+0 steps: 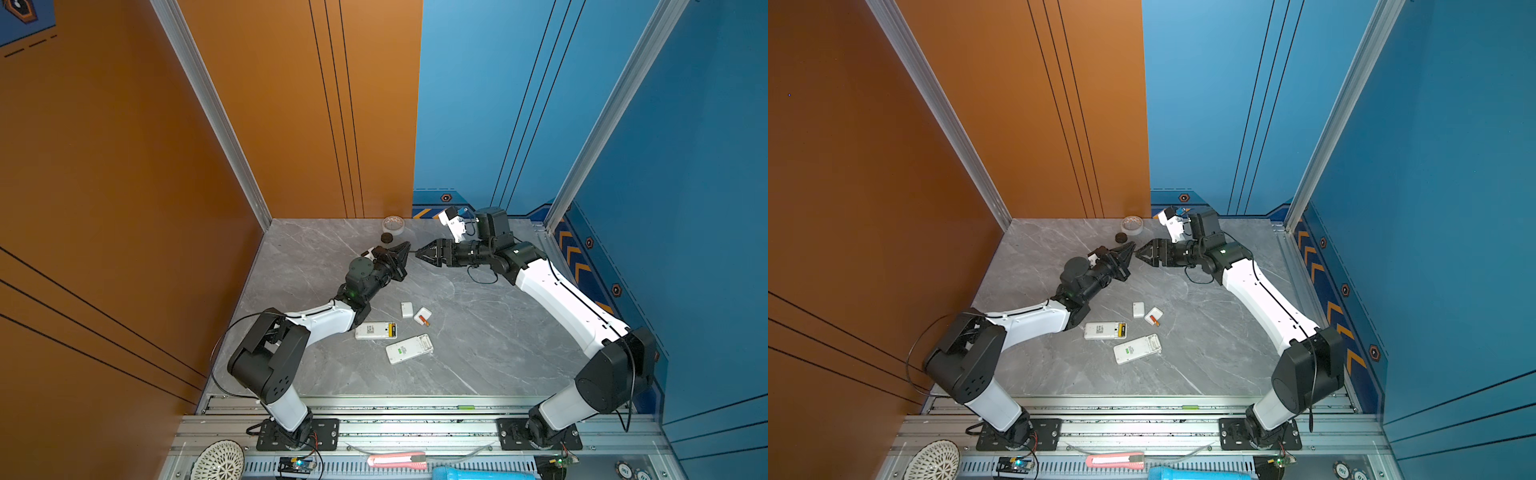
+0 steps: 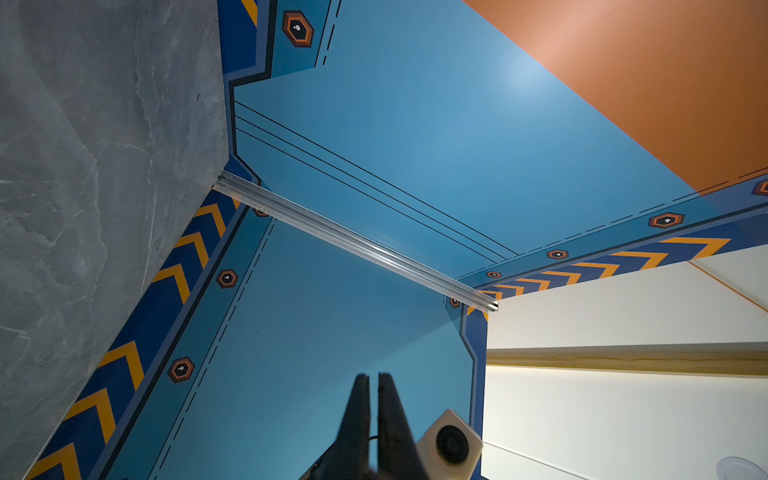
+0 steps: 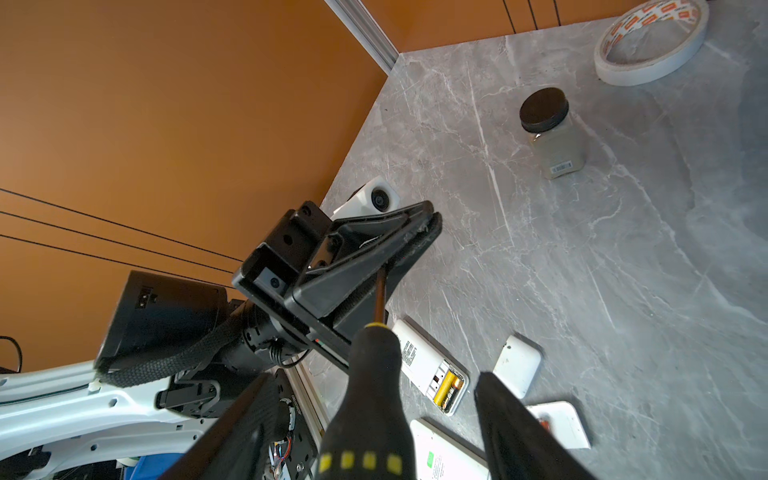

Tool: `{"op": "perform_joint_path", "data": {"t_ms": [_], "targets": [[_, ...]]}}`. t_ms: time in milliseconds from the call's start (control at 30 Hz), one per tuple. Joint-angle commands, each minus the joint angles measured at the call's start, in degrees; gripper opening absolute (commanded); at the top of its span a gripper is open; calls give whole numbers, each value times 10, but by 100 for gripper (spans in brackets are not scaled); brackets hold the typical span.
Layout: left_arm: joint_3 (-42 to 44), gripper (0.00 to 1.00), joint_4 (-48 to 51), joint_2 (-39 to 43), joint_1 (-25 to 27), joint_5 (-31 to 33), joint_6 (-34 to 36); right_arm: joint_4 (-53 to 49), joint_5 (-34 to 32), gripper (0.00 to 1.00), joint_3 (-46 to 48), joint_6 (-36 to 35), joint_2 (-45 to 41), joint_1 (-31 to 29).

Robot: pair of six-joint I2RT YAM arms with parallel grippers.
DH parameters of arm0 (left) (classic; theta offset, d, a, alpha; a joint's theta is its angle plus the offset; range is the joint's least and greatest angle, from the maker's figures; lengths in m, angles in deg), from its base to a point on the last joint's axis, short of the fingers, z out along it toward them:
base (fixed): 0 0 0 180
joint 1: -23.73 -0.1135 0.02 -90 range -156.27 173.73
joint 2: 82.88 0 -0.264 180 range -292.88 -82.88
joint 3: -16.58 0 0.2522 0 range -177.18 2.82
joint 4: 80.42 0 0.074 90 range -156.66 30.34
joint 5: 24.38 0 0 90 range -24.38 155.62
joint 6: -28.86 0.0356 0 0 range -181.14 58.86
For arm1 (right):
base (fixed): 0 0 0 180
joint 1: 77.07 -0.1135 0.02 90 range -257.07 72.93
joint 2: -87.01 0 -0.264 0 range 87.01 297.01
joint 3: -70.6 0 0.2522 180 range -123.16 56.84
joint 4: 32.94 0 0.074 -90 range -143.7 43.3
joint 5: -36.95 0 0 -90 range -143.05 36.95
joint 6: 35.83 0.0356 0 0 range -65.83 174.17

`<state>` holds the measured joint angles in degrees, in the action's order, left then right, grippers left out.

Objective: Unload the batteries from the remote control

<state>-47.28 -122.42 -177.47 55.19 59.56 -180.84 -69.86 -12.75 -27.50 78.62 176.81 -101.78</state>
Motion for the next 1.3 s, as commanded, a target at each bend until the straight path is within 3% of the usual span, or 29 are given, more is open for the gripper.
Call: {"op": "perform_joint_path", "data": {"t_ms": [0,367,633,667,700,800,833,900,967,1100,1267], "targets": [[1,0,-29,2,7,5,-63,-9,-12,72,-13,-5,6,-5],[7,0,-40,-2,13,10,-62,4,-28,53,-13,9,16,-10],[12,0,-42,-5,19,5,-59,-1,-21,3,-14,17,17,-11],[13,0,-43,-6,19,3,-58,-3,-22,0,-12,16,15,-11],[13,9,-44,-5,17,0,-52,-8,-23,0,-10,15,11,-11],[17,59,-42,3,-5,-20,-16,-39,-38,0,-5,7,-3,-9],[16,76,-30,13,-23,-41,8,-56,-47,0,-5,5,-11,-6],[7,90,44,48,-68,-99,77,-95,-65,0,-3,0,-27,1],[-5,100,182,98,-118,-153,177,-137,-89,0,-1,-7,-46,5],[-54,98,486,177,-204,-207,390,-186,-114,0,14,3,-77,10],[-127,98,742,209,-274,-206,640,-220,-133,0,20,4,-98,4]]}}
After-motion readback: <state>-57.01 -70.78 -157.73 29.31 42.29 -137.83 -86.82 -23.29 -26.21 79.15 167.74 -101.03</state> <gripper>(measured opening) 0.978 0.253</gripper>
